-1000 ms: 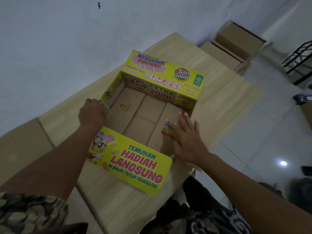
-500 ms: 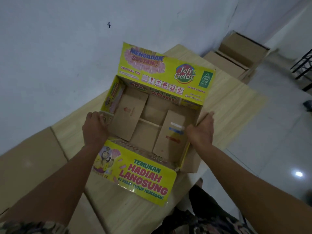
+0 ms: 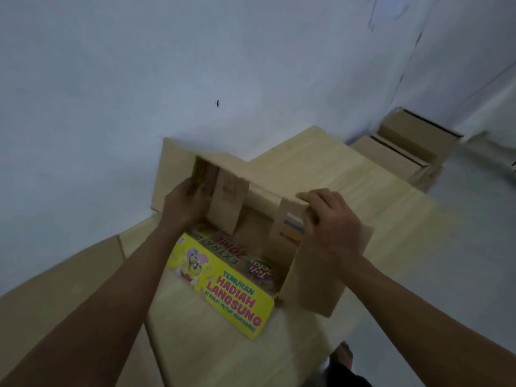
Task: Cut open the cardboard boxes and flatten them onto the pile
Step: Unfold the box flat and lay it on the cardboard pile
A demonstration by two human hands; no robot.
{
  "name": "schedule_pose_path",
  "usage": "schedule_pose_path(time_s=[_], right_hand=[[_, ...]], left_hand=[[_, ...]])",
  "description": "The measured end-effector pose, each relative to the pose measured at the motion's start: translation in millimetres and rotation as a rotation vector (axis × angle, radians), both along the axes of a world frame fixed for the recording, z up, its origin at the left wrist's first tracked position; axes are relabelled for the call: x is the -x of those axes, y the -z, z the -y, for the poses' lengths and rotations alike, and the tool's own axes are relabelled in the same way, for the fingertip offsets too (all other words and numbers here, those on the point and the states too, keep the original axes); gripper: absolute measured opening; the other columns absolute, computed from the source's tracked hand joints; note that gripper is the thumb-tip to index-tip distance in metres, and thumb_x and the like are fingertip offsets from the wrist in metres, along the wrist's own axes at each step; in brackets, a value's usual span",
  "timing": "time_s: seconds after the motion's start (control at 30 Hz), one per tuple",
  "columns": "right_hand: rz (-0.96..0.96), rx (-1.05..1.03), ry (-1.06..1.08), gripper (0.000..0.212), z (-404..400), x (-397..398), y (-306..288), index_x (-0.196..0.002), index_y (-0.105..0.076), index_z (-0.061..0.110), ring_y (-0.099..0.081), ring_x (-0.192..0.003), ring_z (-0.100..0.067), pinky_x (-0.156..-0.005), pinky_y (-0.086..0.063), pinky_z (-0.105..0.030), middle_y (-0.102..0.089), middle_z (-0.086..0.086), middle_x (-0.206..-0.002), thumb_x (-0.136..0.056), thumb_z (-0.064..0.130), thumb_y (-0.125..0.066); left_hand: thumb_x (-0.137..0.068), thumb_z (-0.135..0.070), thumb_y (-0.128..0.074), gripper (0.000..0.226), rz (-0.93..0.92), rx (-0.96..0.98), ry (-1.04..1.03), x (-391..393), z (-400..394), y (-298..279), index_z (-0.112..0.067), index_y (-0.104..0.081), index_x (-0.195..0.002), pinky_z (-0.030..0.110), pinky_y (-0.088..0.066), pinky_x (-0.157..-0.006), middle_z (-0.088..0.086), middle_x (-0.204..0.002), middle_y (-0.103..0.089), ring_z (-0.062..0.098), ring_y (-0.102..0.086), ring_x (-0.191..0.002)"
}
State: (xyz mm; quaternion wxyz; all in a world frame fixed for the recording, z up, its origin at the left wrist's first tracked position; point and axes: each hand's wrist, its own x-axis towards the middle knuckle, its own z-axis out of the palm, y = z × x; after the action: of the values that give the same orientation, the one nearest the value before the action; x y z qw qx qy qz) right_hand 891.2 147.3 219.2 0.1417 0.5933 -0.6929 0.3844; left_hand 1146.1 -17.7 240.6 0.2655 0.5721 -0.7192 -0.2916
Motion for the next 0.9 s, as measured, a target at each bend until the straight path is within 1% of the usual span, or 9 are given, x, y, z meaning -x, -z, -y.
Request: schedule_pose_path(time_s=[0.13, 0.23, 0.33, 0.4, 0.5, 0.6, 0.67, 0.8, 0.9], right_hand=[[-0.068, 0.028, -0.078, 0.035, -2, -6, 3, -0.116, -0.075, 0.021, -0.064, -0.093, -0.023, -0.058, -0.051, -0.031, -0.070, 0.001, -0.105, -0.088, 0.019, -0.054], [-0.118, -0.001, -0.176, 0.037, -6, -7, 9, -0.119, -0.075, 0.019, -0.066, -0.091, -0.028, -0.063, -0.052, -0.035, -0.070, -0.002, -0.105, -0.087, 0.018, -0.057], [-0.069, -0.026, -0.254, 0.042, -11, -10, 8, -0.117, -0.076, 0.019, -0.065, -0.087, -0.027, -0.065, -0.054, -0.036, -0.071, -0.001, -0.102, -0.075, 0.018, -0.069], [0.016, -0.046, -0.343, 0.042, -13, -4, -3, -0.114, -0.077, 0.018, -0.066, -0.085, -0.026, -0.067, -0.055, -0.038, -0.072, -0.001, -0.101, -0.076, 0.026, -0.062], [0.417, -0.125, -0.372, 0.046, -10, 7, -34, -0.115, -0.075, 0.017, -0.067, -0.096, -0.022, -0.079, -0.055, -0.038, -0.074, 0.001, -0.108, -0.084, 0.031, -0.044], [0.775, -0.319, -0.208, 0.036, 7, 18, -58, -0.117, -0.073, 0.020, -0.060, -0.104, -0.017, -0.088, -0.046, -0.032, -0.069, 0.000, -0.121, -0.099, 0.031, -0.043], [0.868, -0.531, -0.168, 0.036, 18, 22, -69, -0.118, -0.069, 0.020, -0.054, -0.103, -0.021, -0.087, -0.041, -0.033, -0.065, -0.005, -0.128, -0.104, 0.038, -0.041], [0.991, -0.869, -0.206, 0.063, 29, 22, -68, -0.143, -0.053, 0.011, -0.051, -0.129, -0.033, -0.109, -0.039, -0.044, -0.052, -0.013, -0.147, -0.103, 0.056, -0.033], [1.188, -1.031, -0.294, 0.071, 28, 23, -58, -0.148, -0.047, 0.015, -0.054, -0.122, -0.028, -0.107, -0.041, -0.042, -0.051, -0.010, -0.148, -0.099, 0.065, -0.037]], left_hand=[[-0.055, -0.098, -0.056, 0.104, -0.615, -0.553, -0.057, 39, -39, -40, -0.033, -0.061, -0.136, 0.060, -0.048, -0.099, 0.002, -0.131, -0.066, 0.023, -0.063, -0.112], [-0.081, -0.083, -0.052, 0.071, -0.827, -0.688, -0.085, 57, -63, -61, -0.024, -0.071, -0.117, 0.051, -0.056, -0.089, 0.007, -0.115, -0.074, 0.028, -0.069, -0.102], [-0.104, -0.024, -0.051, 0.021, -0.831, -0.684, -0.303, 70, -72, -73, -0.009, -0.062, -0.095, 0.038, -0.054, -0.063, 0.012, -0.092, -0.067, 0.026, -0.065, -0.082], [-0.102, -0.006, -0.046, 0.012, -0.884, -0.682, -0.400, 71, -76, -79, -0.005, -0.057, -0.096, 0.039, -0.052, -0.061, 0.013, -0.092, -0.065, 0.026, -0.063, -0.082], [-0.099, -0.002, -0.048, 0.012, -0.983, -0.666, -0.449, 66, -87, -83, -0.004, -0.057, -0.107, 0.043, -0.054, -0.072, 0.016, -0.099, -0.067, 0.030, -0.064, -0.091], [-0.097, -0.003, -0.048, 0.016, -1.014, -0.638, -0.422, 61, -103, -91, -0.005, -0.059, -0.109, 0.043, -0.055, -0.078, 0.016, -0.099, -0.070, 0.031, -0.066, -0.090], [-0.097, -0.006, -0.047, 0.020, -1.011, -0.626, -0.399, 57, -112, -95, -0.005, -0.061, -0.112, 0.041, -0.056, -0.076, 0.014, -0.096, -0.072, 0.029, -0.068, -0.085], [-0.099, -0.010, -0.046, 0.019, -0.988, -0.609, -0.414, 49, -133, -95, -0.004, -0.064, -0.102, 0.037, -0.059, -0.071, 0.012, -0.082, -0.073, 0.026, -0.070, -0.072], [-0.098, -0.013, -0.048, 0.021, -1.015, -0.589, -0.457, 38, -148, -86, -0.002, -0.063, -0.108, 0.035, -0.061, -0.058, 0.013, -0.082, -0.073, 0.026, -0.072, -0.066]])
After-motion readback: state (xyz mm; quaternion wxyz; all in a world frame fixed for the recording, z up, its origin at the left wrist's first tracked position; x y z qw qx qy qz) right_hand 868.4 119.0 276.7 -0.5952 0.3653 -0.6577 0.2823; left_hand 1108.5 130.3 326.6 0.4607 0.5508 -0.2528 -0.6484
